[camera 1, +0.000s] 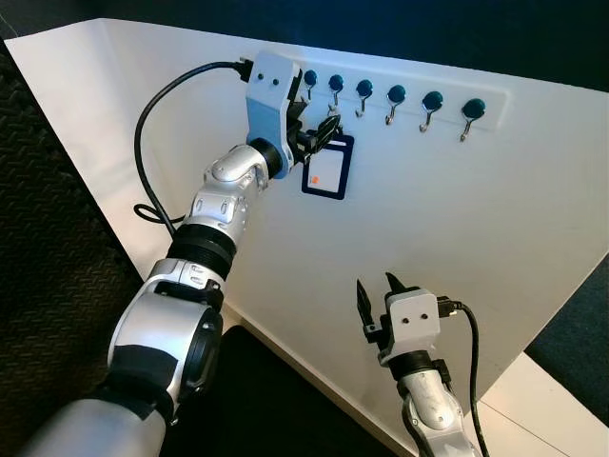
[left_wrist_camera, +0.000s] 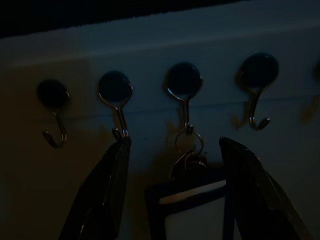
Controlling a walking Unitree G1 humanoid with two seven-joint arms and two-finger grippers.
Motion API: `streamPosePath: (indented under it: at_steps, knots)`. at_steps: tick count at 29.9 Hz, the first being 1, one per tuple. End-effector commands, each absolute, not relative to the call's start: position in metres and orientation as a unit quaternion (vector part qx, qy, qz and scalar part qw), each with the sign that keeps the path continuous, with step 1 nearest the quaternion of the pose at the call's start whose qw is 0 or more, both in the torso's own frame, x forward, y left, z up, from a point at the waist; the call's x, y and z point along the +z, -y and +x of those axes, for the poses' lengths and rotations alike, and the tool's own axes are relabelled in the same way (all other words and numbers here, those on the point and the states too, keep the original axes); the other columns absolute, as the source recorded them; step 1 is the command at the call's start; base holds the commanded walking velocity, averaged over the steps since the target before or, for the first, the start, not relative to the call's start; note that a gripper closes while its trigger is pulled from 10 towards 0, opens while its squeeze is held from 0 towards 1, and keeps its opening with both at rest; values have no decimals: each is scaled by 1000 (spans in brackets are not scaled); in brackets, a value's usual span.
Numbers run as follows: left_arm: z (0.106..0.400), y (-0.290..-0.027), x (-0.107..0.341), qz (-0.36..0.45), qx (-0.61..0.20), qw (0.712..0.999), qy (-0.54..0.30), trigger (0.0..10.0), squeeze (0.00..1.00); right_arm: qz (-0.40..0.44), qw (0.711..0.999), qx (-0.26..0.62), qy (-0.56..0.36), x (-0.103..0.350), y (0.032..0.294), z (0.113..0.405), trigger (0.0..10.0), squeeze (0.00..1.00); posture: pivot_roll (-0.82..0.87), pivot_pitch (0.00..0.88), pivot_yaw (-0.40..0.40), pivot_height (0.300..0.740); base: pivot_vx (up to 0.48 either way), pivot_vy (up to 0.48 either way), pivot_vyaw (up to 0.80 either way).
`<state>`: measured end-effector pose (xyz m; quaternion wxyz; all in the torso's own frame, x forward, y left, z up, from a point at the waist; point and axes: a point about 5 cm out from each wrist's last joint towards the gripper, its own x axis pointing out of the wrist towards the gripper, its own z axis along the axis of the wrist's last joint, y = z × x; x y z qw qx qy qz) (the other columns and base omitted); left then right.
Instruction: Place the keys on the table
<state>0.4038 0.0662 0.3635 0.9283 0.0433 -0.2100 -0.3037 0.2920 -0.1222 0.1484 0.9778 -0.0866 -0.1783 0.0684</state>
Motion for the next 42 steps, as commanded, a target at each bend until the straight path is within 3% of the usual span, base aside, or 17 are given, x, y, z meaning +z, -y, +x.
streamPosePath:
  at_steps: [1, 5, 10, 12, 13, 17, 18, 20, 21, 32, 37, 42]
  knots:
    - [405, -68, 365, 40, -309, 928, 206, 9725, 0, -82, 979, 77, 172, 148, 119, 289, 10000, 0, -3, 164, 90, 740, 0, 0, 0]
    - [404, -60, 362, 3, -350, 917, 192, 10000, 0, -82, 979, 79, 168, 147, 118, 288, 10000, 0, -7, 165, 90, 740, 0, 0, 0]
    - [405, -55, 359, 19, -345, 919, 191, 10000, 0, -84, 980, 80, 163, 147, 118, 287, 10000, 0, -14, 170, 92, 740, 0, 0, 0]
    - [405, -53, 359, 23, -345, 918, 193, 9451, 0, -85, 980, 80, 161, 147, 119, 286, 10000, 0, -17, 172, 93, 740, 0, 0, 0]
    - [405, -52, 359, 26, -344, 919, 193, 8314, 0, -85, 980, 79, 160, 146, 120, 285, 10000, 0, -18, 175, 94, 740, 0, 0, 0]
    - [405, -51, 358, 32, -338, 921, 192, 8000, 0, -86, 981, 77, 158, 146, 121, 284, 10000, 0, -22, 179, 98, 740, 0, 0, 0]
    - [406, -51, 358, 34, -335, 922, 191, 6980, 0, -86, 981, 77, 157, 146, 121, 284, 10000, 0, -23, 182, 100, 740, 0, 0, 0]
    - [406, -51, 357, 36, -332, 923, 190, 6784, 0, -86, 981, 76, 156, 146, 121, 283, 10000, 0, -23, 183, 101, 740, 0, 0, 0]
    - [406, -51, 357, 36, -333, 923, 189, 5922, 0, -86, 981, 76, 156, 145, 121, 283, 10000, 0, -23, 186, 103, 740, 0, 0, 0]
    - [406, -47, 358, 34, -335, 923, 188, 5922, 0, -85, 982, 74, 150, 145, 121, 280, 10000, 0, -26, 197, 109, 740, 0, 0, 0]
    - [407, -44, 356, 36, -332, 924, 186, 4627, 0, -85, 983, 72, 148, 144, 121, 278, 10000, 0, -33, 203, 115, 740, 0, 0, 0]
    - [407, -43, 355, 35, -330, 926, 182, 4196, 0, -85, 983, 69, 146, 144, 122, 277, 10000, 0, -40, 206, 121, 740, 0, 0, 0]
